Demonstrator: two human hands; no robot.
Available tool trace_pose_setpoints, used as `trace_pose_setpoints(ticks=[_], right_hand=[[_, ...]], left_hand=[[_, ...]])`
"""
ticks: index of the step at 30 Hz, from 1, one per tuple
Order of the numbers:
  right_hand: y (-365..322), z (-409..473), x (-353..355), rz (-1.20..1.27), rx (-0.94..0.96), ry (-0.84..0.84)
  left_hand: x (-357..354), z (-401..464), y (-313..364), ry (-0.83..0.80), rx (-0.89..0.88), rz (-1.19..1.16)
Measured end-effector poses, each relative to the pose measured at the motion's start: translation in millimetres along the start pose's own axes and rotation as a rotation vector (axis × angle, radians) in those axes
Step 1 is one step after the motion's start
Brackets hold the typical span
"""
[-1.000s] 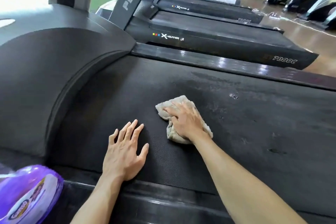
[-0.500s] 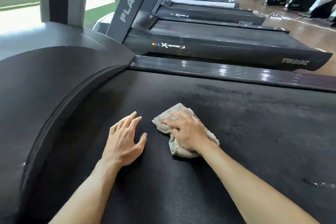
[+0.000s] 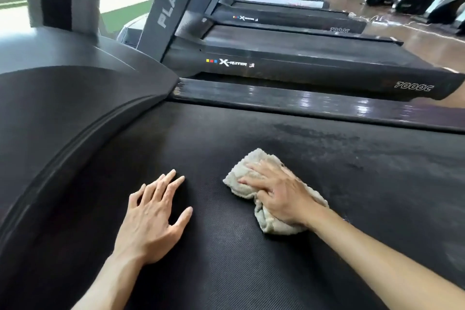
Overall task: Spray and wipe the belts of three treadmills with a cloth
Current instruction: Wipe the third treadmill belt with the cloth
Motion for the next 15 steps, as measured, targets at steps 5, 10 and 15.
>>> trace_pose_setpoints(ticks=[5, 10, 15], right_hand=[[46, 31, 20, 0.002, -0.166, 0.087], [2, 78, 0, -0.001, -0.146, 0.040], [-2, 6, 1, 0.024, 0.044, 0.012]], left_hand=[[-3, 1, -1, -0.003, -0.012, 0.025], [-2, 1, -1, -0.016, -0.009, 0.034], [-2, 1, 0, -0.013, -0.011, 0.009]])
Point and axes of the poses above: each hand's wrist, its own z-axis towards the middle knuckle, its own x-axis out of the back of the hand, y = z × x, the point moved 10 cm from there along z, towards the middle knuckle, and after that the axes turned 8 degrees about -z, right-handed, at the moved point
